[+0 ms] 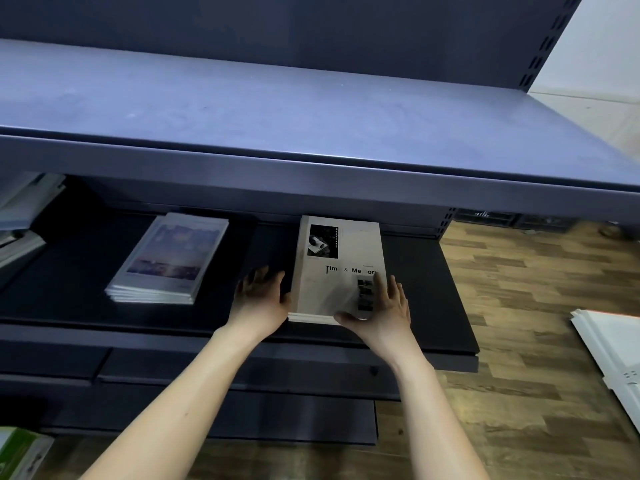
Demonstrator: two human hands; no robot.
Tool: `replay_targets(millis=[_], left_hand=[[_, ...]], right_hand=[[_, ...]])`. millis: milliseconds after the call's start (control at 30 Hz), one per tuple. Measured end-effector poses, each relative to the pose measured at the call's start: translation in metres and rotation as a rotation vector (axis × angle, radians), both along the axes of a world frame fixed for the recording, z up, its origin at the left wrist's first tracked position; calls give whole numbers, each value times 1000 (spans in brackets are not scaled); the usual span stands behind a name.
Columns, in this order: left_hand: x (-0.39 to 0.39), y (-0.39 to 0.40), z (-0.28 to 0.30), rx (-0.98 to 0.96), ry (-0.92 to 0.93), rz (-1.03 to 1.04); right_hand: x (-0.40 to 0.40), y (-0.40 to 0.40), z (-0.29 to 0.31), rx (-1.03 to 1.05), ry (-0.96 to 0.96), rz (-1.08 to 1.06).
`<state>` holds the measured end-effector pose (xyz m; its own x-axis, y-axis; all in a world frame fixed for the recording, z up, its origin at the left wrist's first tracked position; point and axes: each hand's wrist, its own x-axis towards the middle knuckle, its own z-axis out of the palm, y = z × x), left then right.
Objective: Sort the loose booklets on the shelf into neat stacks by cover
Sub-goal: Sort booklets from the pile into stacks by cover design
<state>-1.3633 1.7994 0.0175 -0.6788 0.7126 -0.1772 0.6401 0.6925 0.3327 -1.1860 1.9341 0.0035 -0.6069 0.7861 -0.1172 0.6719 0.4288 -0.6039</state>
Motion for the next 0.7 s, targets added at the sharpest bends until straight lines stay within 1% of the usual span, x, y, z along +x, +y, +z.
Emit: replay_targets(millis=[200,467,600,700], left_hand=[[22,-16,6,16,55,41],[29,-78,17,54,154,212],[22,-112,21,49,190,290],[16,-137,22,93,209,347]], right_hand=[[-7,-23,5,132,45,146],[-33,-68,19,105,46,389],[-49,-93,29,102,101,481],[-63,-114,38,90,146,539]])
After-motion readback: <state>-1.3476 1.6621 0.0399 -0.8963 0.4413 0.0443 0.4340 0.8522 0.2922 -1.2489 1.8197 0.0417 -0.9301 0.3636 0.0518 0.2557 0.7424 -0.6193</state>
